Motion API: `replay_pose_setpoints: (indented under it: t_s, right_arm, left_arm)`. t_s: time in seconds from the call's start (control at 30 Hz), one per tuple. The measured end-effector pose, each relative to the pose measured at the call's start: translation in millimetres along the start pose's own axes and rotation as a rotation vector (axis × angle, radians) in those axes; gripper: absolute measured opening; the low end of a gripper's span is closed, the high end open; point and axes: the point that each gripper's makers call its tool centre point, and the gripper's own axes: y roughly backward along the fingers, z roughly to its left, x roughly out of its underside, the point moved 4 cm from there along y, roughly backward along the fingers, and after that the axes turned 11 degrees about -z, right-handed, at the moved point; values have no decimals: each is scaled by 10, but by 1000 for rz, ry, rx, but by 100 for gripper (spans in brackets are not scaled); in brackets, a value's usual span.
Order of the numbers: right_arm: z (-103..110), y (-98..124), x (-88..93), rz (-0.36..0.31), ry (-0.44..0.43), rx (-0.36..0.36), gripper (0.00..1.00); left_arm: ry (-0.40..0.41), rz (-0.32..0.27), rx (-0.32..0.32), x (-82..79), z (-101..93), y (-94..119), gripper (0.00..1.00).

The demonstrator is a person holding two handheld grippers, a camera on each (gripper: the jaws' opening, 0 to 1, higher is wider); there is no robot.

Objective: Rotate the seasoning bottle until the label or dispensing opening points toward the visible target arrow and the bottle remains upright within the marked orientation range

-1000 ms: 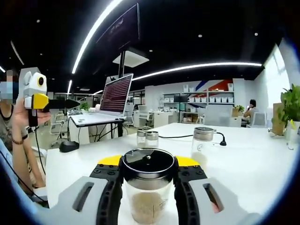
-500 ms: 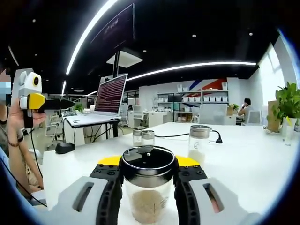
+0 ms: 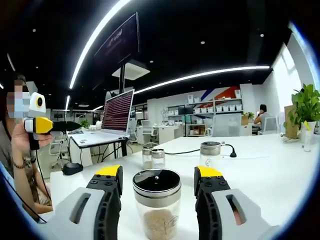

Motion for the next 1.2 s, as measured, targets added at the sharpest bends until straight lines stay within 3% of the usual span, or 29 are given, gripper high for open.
replay_pose_setpoints:
  t_s: [0.23, 0.5, 0.63, 0.73, 0.8, 0.87, 1.07, 1.2]
  right_arm:
    - [10, 59, -240, -22, 28, -51, 61]
    - [-28, 39, -359, -20, 72, -107, 62]
    - [-55, 23, -349, 15, 103, -155, 62]
    - [-42, 14, -344, 42, 67, -215, 65]
    - [-65, 20, -404, 21, 44, -219, 66]
    - [-73, 2, -451, 10, 46, -252, 66]
    - [-69, -86, -423, 39, -54, -391, 68]
    - [36, -82, -354, 75, -83, -551, 67]
  left_arm:
    - [-6, 8, -10, 17, 22, -8, 83]
    - [-3, 7, -3, 20, 14, -22, 83]
    - [0, 12, 10, 38, -8, -24, 83]
    - [2, 6, 3, 28, -6, -8, 83]
    - [3, 7, -1, 30, -5, 2, 83]
    - [3, 8, -3, 33, -6, 8, 83]
    - [3, 11, 1, 38, -14, 5, 83]
    - [4, 11, -2, 38, 1, 2, 83]
